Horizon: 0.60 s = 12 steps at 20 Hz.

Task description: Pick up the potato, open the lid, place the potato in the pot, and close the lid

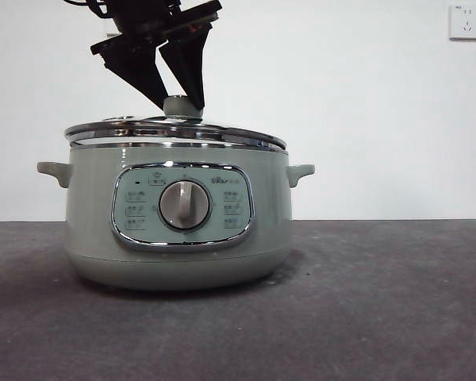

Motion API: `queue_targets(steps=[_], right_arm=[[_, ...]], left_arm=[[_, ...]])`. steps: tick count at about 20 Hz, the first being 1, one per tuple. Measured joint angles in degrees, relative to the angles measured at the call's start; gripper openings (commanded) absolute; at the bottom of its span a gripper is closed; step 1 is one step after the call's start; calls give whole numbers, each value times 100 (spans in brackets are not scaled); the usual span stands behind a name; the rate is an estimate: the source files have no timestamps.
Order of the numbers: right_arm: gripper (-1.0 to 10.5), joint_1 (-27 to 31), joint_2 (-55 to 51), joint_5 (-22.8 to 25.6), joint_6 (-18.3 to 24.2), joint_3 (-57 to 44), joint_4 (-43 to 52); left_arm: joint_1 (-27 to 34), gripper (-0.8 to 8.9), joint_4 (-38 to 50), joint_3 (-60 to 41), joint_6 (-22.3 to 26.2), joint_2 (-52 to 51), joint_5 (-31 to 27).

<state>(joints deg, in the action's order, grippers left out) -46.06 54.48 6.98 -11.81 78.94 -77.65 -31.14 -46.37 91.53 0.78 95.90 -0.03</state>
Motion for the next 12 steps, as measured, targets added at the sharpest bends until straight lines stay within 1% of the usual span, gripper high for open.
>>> queue_targets(steps=[6,11,12], right_arm=[[724,0,-61,0,0,0,0],[724,0,-61,2,0,0,-2],[724,0,-61,9,0,0,-2]], left_arm=[[-2,-9,107,15,9,118,-15],[-4,2,11,111,9,201,-15],[-11,57,17,111,9,203,-4]])
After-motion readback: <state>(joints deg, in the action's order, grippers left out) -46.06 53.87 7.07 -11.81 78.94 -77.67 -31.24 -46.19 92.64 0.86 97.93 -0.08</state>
